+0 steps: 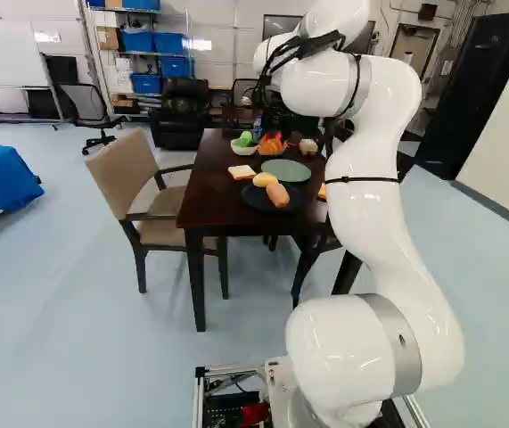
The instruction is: Move the croissant to the empty plate
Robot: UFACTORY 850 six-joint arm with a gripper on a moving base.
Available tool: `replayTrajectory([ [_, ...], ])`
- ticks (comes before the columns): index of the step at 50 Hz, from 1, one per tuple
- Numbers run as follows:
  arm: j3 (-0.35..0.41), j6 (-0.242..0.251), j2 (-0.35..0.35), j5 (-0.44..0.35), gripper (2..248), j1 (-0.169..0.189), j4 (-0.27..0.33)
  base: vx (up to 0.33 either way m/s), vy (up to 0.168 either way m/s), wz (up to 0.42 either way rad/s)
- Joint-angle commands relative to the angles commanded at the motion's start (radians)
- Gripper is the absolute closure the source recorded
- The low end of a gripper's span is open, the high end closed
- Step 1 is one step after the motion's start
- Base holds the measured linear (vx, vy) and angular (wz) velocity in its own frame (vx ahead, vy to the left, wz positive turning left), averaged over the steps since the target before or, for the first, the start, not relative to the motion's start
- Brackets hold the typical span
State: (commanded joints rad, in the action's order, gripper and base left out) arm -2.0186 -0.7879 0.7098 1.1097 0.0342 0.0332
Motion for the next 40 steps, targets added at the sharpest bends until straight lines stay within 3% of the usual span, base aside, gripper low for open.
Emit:
replayTrajectory([
  [40, -0.162, 0.000, 0.122, 0.017, 111, 0.105, 0.000, 0.000, 0.000, 0.000],
])
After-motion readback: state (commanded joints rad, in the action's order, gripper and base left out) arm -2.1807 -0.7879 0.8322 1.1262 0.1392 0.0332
